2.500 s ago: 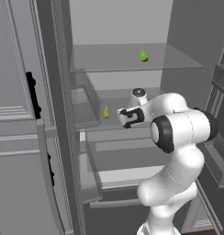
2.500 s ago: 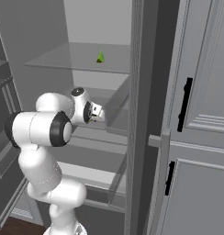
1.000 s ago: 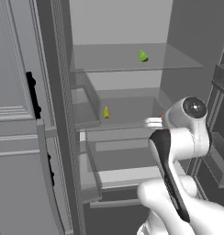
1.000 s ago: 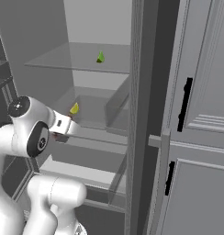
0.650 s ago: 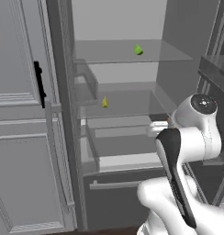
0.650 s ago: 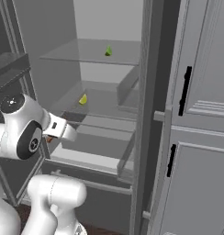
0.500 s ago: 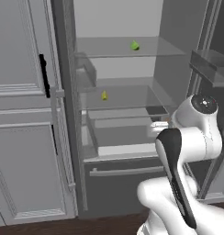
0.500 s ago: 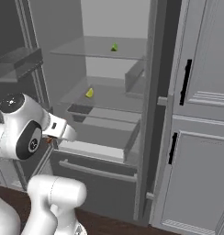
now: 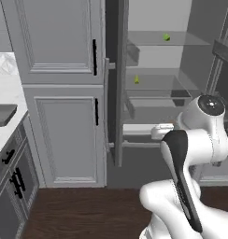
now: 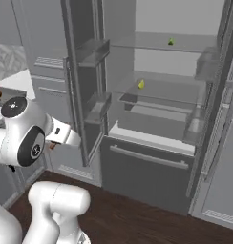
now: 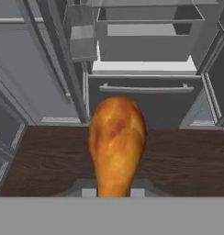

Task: Place one lemon wedge and one chicken drumstick in each tupperware on the nearby counter, to pack two identical lunches.

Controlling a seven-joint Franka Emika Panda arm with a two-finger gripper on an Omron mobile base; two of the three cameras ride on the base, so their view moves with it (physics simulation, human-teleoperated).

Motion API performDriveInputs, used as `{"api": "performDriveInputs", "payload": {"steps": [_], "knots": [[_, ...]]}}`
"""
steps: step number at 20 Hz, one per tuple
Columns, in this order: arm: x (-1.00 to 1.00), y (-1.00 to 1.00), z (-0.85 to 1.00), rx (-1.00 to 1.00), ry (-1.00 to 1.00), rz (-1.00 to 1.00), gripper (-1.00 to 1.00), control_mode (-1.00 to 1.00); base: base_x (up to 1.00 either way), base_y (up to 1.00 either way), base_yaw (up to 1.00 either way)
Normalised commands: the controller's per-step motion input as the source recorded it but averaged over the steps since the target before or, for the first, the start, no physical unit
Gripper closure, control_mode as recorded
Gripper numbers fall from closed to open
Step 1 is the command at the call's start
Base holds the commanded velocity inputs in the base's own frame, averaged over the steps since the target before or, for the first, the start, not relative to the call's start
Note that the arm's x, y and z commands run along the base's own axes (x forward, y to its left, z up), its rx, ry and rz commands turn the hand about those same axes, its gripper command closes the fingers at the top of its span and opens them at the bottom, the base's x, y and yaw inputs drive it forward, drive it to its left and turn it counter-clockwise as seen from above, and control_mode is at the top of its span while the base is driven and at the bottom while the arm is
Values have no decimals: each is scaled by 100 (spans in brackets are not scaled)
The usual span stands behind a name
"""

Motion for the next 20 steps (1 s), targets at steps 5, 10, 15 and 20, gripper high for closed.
{"api": "performDriveInputs", "payload": {"steps": [5, 10, 15, 20], "knots": [[0, 0, 0, 0, 0, 0, 100, 100, -4, 100, 39], [0, 0, 0, 0, 0, 0, 100, 100, 60, 82, 34], [0, 0, 0, 0, 0, 0, 100, 100, 96, 34, 31], [0, 0, 0, 0, 0, 0, 100, 100, 98, 0, 31]]}}
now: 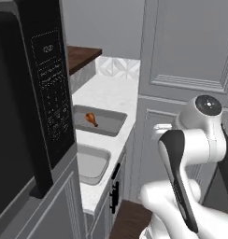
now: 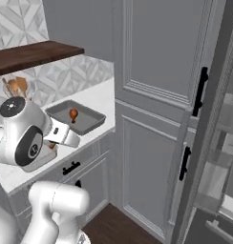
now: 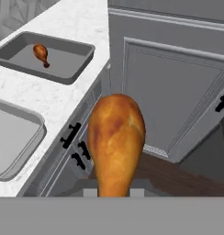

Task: Place one lemon wedge and one chicken drumstick in each tupperware on the nearby counter, to pack two identical lunches.

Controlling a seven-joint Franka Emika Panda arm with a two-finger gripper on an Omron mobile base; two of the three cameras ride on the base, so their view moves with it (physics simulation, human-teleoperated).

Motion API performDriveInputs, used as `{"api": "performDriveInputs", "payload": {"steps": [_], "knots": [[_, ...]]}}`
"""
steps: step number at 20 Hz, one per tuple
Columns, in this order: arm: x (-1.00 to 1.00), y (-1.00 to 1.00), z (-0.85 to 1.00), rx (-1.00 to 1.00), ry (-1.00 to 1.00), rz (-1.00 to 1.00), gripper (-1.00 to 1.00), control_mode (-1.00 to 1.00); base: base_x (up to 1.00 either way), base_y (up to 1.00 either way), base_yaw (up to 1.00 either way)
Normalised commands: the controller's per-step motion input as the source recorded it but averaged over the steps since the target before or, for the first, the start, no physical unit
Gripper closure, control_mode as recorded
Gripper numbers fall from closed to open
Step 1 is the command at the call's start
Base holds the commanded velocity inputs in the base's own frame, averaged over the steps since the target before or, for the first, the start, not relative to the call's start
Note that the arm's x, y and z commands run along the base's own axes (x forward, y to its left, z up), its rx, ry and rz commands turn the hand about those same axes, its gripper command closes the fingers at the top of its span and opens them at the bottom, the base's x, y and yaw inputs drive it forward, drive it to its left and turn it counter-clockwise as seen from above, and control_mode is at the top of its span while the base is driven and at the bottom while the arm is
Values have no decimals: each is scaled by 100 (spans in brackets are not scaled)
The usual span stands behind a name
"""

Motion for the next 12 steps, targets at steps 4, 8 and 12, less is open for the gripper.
{"api": "performDriveInputs", "payload": {"steps": [4, 8, 12], "knots": [[0, 0, 0, 0, 0, 0, 100, 100, 73, 21, 39], [0, 0, 0, 0, 0, 0, 100, 100, 54, 45, 41], [0, 0, 0, 0, 0, 0, 100, 100, 46, 48, 39]]}}
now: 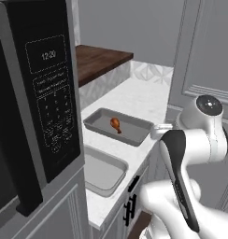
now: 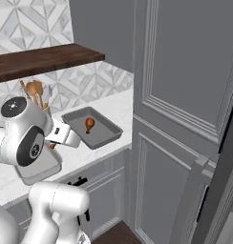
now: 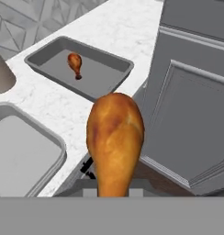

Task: Place one lemon wedge and one chicken drumstick in each tupperware on the nearby counter, to pack two identical lunches.

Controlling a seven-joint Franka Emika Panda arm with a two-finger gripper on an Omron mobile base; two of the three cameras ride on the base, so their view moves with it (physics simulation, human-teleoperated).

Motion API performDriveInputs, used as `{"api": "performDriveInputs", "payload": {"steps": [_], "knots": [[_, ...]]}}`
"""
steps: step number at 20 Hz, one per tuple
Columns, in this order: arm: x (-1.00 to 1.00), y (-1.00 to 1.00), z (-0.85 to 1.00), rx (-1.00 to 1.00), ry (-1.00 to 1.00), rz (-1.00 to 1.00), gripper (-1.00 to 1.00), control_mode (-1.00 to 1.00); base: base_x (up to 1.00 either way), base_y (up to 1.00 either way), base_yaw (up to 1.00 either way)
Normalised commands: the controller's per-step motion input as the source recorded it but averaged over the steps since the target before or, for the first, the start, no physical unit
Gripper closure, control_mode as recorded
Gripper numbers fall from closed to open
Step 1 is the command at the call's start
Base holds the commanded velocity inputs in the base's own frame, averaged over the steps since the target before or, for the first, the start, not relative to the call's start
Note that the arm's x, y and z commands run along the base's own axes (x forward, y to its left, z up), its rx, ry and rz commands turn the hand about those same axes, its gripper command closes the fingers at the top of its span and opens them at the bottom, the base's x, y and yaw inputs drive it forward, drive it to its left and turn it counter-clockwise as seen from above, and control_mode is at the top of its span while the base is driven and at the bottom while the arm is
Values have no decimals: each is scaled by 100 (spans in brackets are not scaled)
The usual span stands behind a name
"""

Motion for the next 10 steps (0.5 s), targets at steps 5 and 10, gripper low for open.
{"api": "performDriveInputs", "payload": {"steps": [5, 10], "knots": [[33, 52, -44, 0, 10, 22, 100, -100, 9, 11, 7], [53, 72, -38, 0, 16, 25, 100, -100, 0, 0, 0]]}}
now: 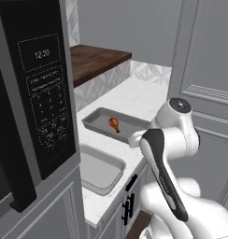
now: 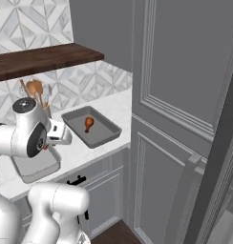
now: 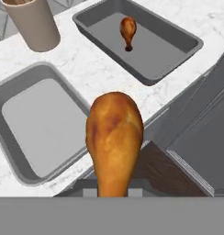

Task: Place one lemon wedge and one chicken drumstick in each tupperware on the nearby counter, to pack two identical lunches.

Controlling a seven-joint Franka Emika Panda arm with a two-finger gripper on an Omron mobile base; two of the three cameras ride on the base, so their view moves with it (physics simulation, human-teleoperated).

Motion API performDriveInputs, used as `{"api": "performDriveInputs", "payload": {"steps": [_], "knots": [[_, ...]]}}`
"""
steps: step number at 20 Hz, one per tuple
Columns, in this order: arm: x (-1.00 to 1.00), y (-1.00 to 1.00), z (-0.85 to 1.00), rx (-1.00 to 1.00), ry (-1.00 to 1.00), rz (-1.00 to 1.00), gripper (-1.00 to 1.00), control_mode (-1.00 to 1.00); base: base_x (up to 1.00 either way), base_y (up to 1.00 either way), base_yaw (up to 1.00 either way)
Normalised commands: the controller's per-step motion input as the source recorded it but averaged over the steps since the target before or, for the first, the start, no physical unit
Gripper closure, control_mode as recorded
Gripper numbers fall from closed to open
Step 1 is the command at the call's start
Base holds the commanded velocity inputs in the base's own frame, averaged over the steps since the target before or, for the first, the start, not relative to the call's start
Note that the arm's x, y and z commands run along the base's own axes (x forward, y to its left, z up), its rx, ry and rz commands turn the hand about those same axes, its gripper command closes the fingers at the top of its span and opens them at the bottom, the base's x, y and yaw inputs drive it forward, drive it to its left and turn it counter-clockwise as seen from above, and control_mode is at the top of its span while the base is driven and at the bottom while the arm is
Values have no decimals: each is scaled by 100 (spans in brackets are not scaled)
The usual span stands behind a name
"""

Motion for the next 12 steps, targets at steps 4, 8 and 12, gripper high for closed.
{"api": "performDriveInputs", "payload": {"steps": [4, 8, 12], "knots": [[64, 75, -22, 1, 24, 27, 100, -100, 0, 0, 0], [49, 64, -18, 7, 20, 34, 100, -100, 0, 0, 0], [18, 95, -45, 1, 12, 35, 100, -100, 0, 0, 0]]}}
